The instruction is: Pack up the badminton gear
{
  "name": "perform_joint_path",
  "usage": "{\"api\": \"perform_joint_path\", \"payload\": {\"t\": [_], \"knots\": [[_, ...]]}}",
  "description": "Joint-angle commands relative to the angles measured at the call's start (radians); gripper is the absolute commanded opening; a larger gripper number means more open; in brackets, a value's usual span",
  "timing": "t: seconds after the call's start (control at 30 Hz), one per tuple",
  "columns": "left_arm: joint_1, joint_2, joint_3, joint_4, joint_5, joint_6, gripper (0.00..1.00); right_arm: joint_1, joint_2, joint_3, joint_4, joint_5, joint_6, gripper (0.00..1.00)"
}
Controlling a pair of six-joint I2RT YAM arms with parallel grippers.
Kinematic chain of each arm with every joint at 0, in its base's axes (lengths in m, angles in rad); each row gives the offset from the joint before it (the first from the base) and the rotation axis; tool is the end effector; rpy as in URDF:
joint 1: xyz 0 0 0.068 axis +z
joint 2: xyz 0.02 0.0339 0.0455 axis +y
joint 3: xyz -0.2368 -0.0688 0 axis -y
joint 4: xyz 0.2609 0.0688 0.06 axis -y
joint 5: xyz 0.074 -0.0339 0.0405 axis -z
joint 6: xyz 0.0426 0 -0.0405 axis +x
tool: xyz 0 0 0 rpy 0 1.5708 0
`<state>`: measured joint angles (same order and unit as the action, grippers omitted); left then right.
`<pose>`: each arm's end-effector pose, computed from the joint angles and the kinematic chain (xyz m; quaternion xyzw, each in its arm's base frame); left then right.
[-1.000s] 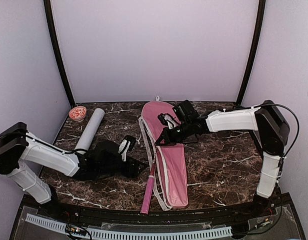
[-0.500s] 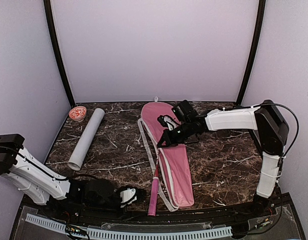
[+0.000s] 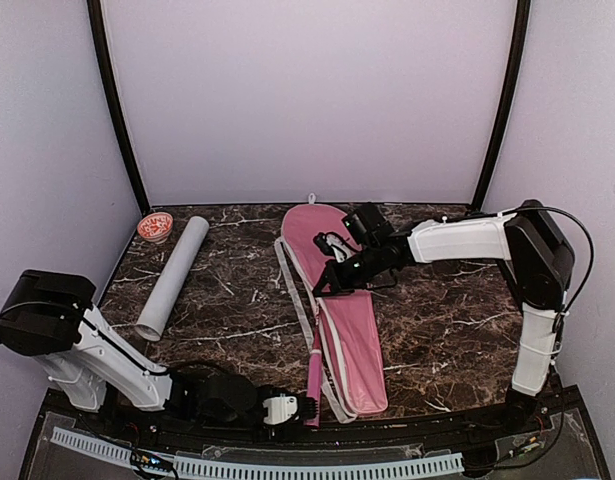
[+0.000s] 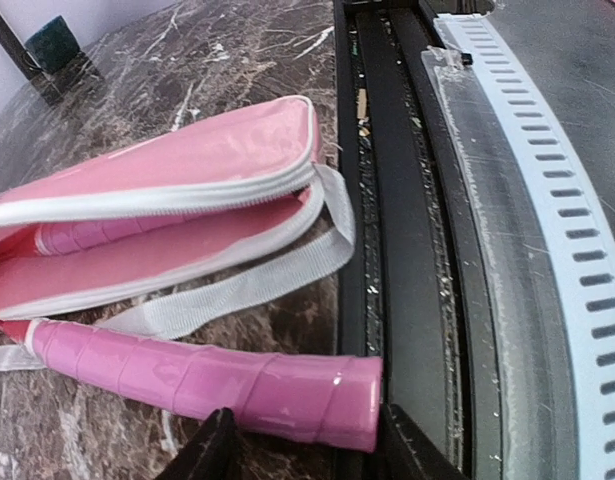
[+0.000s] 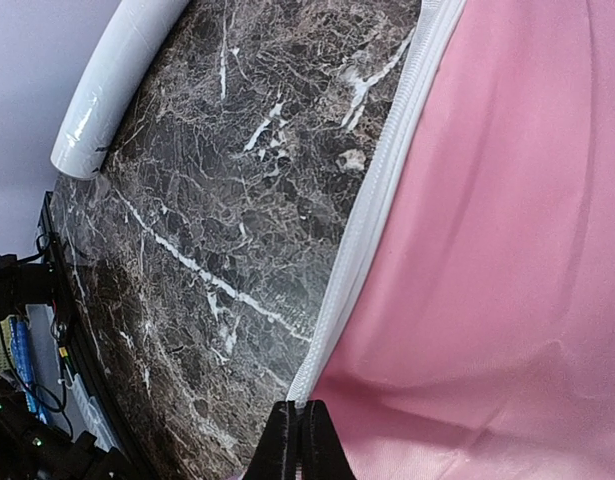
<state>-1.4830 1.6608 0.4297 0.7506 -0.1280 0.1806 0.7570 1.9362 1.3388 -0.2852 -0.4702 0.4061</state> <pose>0.0307 -0.2863 0.0696 0.6084 0.5993 -0.2702 0.4447 0.2958 0.3060 0.1510 -0.2372 0.8877 0.3635 0.1537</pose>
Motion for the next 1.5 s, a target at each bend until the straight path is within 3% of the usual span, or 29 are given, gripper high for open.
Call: {"api": "perform_joint_path", "payload": {"t": [0.0,0.2,0.43,0.57,0.77,1.0,1.27,1.47], "knots": [[0.0,0.043,0.065,0.101,-0.158,0.071,0.44,0.001,0.006,-0.04,0.078,-0.033,0.033,0.0],[0.043,0.14,0.123,0.193,-0.237,0.097,0.4,0.011,-0.008,-0.06,0.093,-0.03,0.048,0.0],[0.069,0.202,0.176,0.248,-0.187,0.113,0.4,0.02,-0.005,-0.075,0.103,-0.033,0.068,0.01],[0.069,0.221,0.185,0.227,-0.16,0.112,0.41,0.019,-0.034,-0.078,0.038,0.007,0.031,0.24],[0.069,0.224,0.164,0.243,-0.148,0.099,0.43,0.041,-0.189,-0.122,-0.121,0.166,-0.062,0.42],[0.069,0.237,0.161,0.264,-0.153,0.083,0.44,0.158,-0.333,-0.259,-0.225,0.345,-0.095,0.4],[0.069,0.239,0.168,0.277,-0.151,0.085,0.44,0.255,-0.329,-0.33,-0.222,0.482,-0.05,0.38],[0.069,0.241,0.17,0.29,-0.153,0.085,0.44,0.298,-0.298,-0.337,-0.218,0.498,-0.034,0.38]]}}
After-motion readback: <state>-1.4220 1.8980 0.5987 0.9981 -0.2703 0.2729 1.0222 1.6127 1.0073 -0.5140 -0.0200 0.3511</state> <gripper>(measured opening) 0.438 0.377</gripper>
